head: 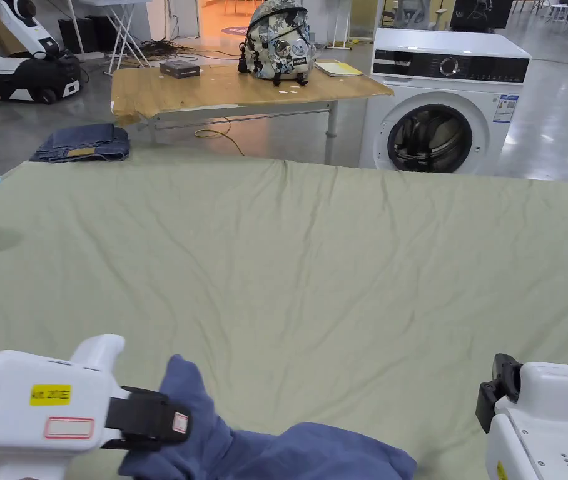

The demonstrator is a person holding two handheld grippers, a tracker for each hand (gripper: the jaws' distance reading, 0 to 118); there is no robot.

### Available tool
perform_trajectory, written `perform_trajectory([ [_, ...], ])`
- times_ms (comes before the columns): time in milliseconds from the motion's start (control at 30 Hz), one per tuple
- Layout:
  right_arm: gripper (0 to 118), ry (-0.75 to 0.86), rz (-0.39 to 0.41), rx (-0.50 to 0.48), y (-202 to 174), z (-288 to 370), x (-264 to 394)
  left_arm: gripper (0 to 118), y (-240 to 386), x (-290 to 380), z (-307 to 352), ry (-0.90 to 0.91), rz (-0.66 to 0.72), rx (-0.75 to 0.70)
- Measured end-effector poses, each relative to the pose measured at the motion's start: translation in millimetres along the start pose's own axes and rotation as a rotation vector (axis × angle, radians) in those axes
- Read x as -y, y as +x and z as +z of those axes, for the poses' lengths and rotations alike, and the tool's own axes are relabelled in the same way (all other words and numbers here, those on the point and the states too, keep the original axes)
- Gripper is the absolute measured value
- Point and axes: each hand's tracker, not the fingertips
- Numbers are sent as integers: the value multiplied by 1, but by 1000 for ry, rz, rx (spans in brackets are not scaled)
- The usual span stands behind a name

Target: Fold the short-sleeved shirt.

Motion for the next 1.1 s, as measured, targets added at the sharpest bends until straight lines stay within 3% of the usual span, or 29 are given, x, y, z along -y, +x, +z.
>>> perform_trajectory([
  [300,0,-13,4,8,3,3,4,3,60,0,-88,-116,-23,81],
  [500,0,-24,-5,20,8,3,6,3,78,10,-159,-208,-24,21],
  [767,0,-33,-2,31,12,4,9,4,91,20,-193,-217,-46,-9],
  [800,0,-35,-3,31,12,4,9,8,92,22,-195,-217,-42,-24],
  [867,0,-36,-2,30,12,4,10,30,89,22,-195,-220,-14,-15],
  [900,0,-37,-1,30,12,5,10,44,88,23,-192,-212,15,44],
  [933,0,-37,-1,30,12,5,10,49,89,23,-188,-207,22,73],
  [1100,0,-33,3,39,14,6,11,50,87,14,-161,-137,40,160],
])
